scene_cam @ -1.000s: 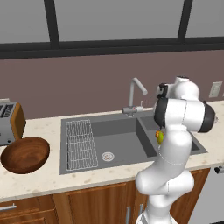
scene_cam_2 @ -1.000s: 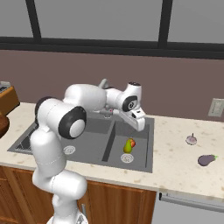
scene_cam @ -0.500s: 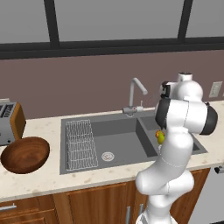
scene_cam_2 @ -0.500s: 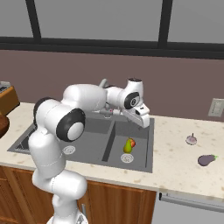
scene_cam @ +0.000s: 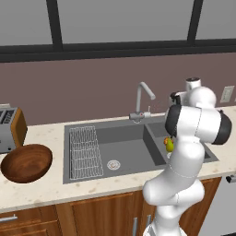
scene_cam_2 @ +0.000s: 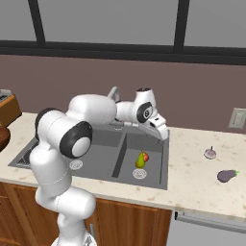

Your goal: There is a mixed pile of frozen fruits and vegetables on the counter. Locate all the frozen vegetables and place the items in a bowl on the counter. Take all the frozen fruits and defrost them in a running sink.

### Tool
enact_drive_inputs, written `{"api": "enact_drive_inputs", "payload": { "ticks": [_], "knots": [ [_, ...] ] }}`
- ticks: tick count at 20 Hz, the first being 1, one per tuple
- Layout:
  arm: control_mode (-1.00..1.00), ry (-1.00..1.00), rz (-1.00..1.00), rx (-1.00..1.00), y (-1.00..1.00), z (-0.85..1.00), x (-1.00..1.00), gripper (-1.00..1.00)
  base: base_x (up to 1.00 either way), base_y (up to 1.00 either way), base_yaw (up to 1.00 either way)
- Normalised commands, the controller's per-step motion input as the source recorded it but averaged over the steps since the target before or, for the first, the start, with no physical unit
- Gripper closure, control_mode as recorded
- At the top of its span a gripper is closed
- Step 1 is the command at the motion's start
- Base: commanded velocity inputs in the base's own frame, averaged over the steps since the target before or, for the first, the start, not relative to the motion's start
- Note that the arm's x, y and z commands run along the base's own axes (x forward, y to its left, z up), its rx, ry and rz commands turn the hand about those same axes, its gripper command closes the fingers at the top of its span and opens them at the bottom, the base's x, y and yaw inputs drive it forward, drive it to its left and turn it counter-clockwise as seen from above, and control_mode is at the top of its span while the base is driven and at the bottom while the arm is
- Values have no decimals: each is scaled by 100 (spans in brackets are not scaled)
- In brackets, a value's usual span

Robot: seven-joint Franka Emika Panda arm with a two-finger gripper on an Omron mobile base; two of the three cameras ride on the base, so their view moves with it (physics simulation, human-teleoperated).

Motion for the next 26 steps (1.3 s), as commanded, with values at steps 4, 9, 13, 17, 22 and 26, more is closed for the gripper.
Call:
{"api": "enact_drive_inputs", "payload": {
  "ticks": [4,9,13,17,22,26],
  "knots": [
    [-100,-1,0,-8,-43,0,-7,-100,0,0,0],
    [-100,-1,0,2,-45,5,-2,-100,0,0,0],
    [-100,-3,0,7,-46,18,0,-100,0,0,0],
    [-100,0,0,9,-51,7,0,-100,0,0,0],
    [-100,0,0,7,-44,-6,0,-100,0,0,0],
    [-100,-1,1,1,-30,-6,0,-100,0,0,0]
  ]
}}
